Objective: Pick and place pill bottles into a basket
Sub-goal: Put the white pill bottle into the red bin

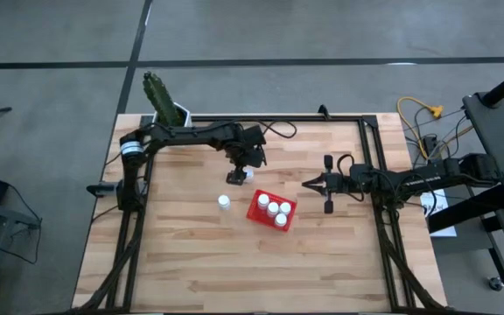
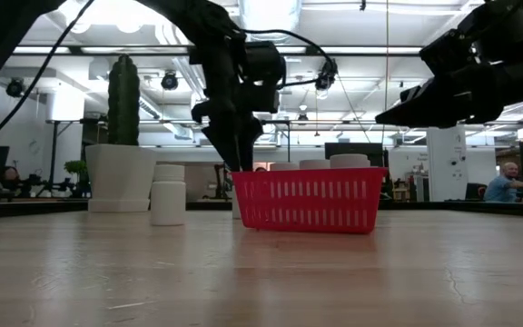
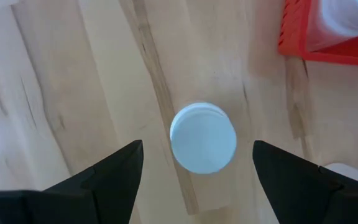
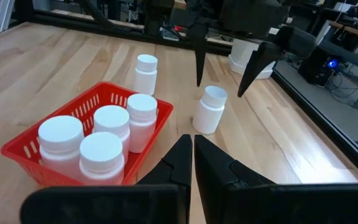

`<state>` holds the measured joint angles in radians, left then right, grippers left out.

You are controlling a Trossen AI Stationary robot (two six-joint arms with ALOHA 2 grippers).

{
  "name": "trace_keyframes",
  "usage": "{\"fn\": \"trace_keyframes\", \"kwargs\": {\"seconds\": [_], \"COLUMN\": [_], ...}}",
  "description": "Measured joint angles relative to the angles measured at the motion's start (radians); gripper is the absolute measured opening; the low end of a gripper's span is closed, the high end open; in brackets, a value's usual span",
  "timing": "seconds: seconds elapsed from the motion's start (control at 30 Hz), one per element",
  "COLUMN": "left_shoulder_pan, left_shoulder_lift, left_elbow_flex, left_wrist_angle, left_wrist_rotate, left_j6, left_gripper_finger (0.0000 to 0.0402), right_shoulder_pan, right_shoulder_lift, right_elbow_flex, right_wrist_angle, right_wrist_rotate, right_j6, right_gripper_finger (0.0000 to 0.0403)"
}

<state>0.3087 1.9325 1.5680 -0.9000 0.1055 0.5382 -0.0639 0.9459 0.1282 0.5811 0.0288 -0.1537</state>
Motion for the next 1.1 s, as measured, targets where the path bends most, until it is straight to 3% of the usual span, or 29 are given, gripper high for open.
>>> {"fn": "trace_keyframes", "kwargs": {"seconds": [1.1], "left_shoulder_pan": [-0.015], "left_shoulder_lift": [0.013], "left_elbow_flex": [-0.021], "left_wrist_angle": [0.082], "left_wrist_rotate": [0.005], "left_j6": [-0.009], "left_gripper_finger": [0.0283], "right_shoulder_pan": [0.000], "right_shoulder_lift": [0.000], "right_elbow_flex": [-0.002], "right_wrist_angle": [0.000], "right_wrist_rotate": [0.000], "right_j6": [0.005], "right_gripper_finger": [0.0009]}}
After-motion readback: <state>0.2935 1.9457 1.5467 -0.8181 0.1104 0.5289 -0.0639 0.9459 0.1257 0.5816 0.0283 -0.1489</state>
